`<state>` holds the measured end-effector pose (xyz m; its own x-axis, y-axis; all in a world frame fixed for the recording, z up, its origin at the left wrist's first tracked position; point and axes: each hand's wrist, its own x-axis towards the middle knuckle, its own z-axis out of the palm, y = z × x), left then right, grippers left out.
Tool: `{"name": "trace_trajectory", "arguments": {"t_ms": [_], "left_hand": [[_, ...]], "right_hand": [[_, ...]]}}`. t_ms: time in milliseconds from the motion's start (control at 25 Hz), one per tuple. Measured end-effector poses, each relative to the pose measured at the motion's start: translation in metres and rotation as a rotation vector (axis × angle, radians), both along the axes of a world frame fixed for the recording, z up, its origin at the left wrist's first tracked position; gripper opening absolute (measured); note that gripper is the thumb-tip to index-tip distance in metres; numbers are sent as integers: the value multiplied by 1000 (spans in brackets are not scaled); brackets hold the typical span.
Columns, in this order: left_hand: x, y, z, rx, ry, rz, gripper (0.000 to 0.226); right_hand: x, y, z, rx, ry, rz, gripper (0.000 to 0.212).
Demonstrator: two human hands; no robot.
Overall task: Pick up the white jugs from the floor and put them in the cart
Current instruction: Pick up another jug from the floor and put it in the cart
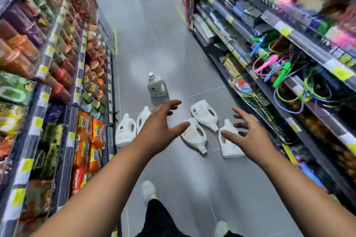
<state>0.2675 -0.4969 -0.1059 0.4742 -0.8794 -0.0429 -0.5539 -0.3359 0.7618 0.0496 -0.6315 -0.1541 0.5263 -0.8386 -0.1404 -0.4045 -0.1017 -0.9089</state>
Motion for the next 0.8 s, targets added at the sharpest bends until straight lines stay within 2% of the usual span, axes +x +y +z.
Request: {"name": "trace_trajectory", "arguments": {"t_ms": [240, 440, 640, 800], "left_hand": [[122, -120, -40, 59, 69, -216, 53], [208, -214, -92, 200, 124, -423, 49], [236, -286, -177, 300, 155, -496, 42], [243, -333, -285, 376, 160, -515, 42]], "right_hand": [[84, -58, -50, 71, 53, -272, 72], [168, -76, -109, 234, -23, -617, 73], [207, -87, -198, 348, -14, -776, 74], [218, -108, -301, 408, 63, -837, 74]]}}
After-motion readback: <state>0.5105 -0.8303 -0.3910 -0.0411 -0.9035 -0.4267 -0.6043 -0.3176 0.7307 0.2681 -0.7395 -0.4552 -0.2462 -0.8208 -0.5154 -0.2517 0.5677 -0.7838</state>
